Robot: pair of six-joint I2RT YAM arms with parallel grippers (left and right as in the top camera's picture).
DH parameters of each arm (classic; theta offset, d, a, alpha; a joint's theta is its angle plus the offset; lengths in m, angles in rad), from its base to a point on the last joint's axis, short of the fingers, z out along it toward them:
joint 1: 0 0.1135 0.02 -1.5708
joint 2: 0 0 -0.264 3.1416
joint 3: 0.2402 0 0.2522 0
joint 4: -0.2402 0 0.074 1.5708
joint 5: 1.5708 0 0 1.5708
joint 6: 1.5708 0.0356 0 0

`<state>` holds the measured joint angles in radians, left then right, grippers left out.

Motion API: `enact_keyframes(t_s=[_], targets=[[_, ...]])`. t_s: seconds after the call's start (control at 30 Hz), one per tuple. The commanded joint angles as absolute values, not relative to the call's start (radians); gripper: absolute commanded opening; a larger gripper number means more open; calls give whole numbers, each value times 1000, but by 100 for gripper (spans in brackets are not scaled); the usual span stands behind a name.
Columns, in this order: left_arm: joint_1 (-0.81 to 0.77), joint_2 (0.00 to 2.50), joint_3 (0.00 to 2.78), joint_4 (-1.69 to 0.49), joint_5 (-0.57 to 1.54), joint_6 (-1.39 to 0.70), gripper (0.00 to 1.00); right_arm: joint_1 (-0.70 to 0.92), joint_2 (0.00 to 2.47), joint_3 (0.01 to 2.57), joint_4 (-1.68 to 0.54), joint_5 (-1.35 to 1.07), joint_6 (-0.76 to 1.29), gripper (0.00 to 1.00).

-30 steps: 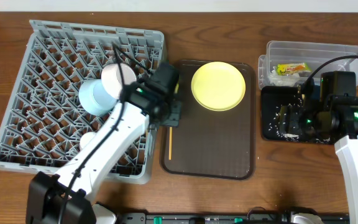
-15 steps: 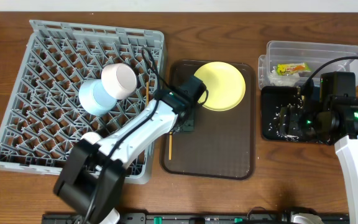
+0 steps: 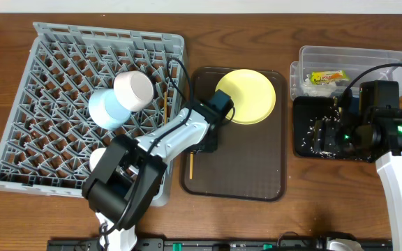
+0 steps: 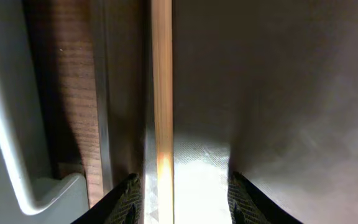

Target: Sort waste into correct bins and load items into the dishwasher

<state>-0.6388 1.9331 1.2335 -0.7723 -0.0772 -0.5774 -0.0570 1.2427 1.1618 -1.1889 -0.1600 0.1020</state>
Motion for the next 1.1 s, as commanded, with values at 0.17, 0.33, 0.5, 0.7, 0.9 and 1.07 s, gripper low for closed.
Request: enact_keyframes(t_s=[0.17, 0.33, 0.5, 0.7, 0.9, 1.07], targets=[[-639, 1973, 1226, -772, -76, -589, 26, -67, 1237, 1165, -1194, -158, 96, 74], [-640, 1973, 1214, -767, -52, -590, 22, -67, 1237, 1165, -1195, -158, 96, 74], [-641, 1974, 1184, -742, -23, -590, 22, -67, 1237, 1165, -1196, -158, 96, 73], [-641, 1973, 1180, -742, -4, -589, 10, -67, 1237, 1165, -1197, -158, 96, 74], [-640, 1966, 1180, -749, -4, -588, 6, -67, 1237, 1165, -1198, -157, 96, 74], [-640, 1878, 1238, -817, -9, -525, 6, -67, 1237, 1165, -1196, -157, 96, 74]])
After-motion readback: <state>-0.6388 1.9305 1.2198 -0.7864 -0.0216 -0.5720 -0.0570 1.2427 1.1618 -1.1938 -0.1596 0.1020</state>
